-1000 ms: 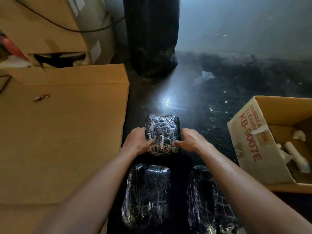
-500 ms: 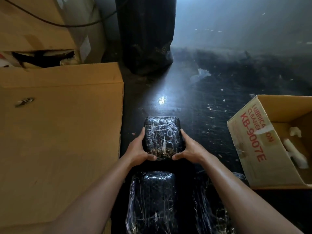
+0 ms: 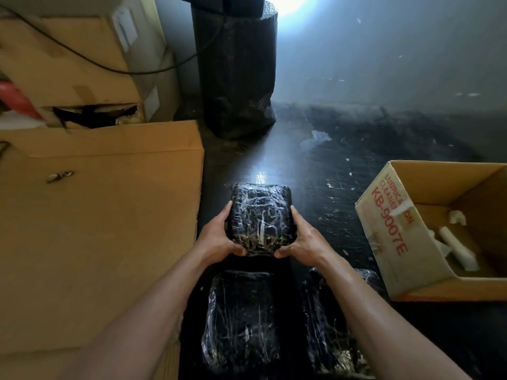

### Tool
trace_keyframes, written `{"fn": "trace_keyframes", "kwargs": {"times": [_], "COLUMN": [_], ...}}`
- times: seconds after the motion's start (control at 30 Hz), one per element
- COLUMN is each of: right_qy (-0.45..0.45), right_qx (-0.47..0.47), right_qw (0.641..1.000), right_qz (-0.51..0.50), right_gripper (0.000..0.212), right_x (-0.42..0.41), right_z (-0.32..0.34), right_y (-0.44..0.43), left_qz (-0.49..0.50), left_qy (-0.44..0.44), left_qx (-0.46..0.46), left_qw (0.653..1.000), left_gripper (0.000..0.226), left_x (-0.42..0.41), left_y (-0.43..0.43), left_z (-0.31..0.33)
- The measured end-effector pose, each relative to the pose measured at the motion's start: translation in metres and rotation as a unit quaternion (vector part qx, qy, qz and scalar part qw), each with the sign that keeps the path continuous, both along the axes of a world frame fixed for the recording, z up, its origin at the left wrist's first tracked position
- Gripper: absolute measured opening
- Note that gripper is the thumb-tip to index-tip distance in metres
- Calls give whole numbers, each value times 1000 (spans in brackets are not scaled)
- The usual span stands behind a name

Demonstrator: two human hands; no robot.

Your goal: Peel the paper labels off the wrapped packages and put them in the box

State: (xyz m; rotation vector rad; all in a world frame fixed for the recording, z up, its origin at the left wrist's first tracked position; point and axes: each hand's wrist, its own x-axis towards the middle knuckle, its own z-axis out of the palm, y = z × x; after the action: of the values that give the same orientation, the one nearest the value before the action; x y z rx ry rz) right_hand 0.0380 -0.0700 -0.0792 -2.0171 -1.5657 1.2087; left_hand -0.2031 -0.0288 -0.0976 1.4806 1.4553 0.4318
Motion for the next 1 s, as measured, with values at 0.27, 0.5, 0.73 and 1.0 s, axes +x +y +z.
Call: {"fn": "trace_keyframes", "kwargs": {"times": [0.27,0.5,0.73,1.0], "right_qy": [4,15,17,-34], "right_qx": [17,-4,-26,-29], "right_qw": [1000,999,999,998], "right_qz": [25,41,41,55], "right_gripper": [136,134,132,127], "right_x": [-25,-52,-62,-65], "right_z": [31,29,15,10], "right_y": [-78,-142,-181,-195], "left_qz": [-1,0,-13,-21], "left_qy": [-7,9,21,37], "left_qx": [8,-27,-44,-24], "left_qw": [1000,1000,999,999], "left_gripper": [140,144,143,142], "left_x": [-24,-51,-63,-61], "left_y": [-81,-143,-179,-195], "left_z": [33,31,13,4]}}
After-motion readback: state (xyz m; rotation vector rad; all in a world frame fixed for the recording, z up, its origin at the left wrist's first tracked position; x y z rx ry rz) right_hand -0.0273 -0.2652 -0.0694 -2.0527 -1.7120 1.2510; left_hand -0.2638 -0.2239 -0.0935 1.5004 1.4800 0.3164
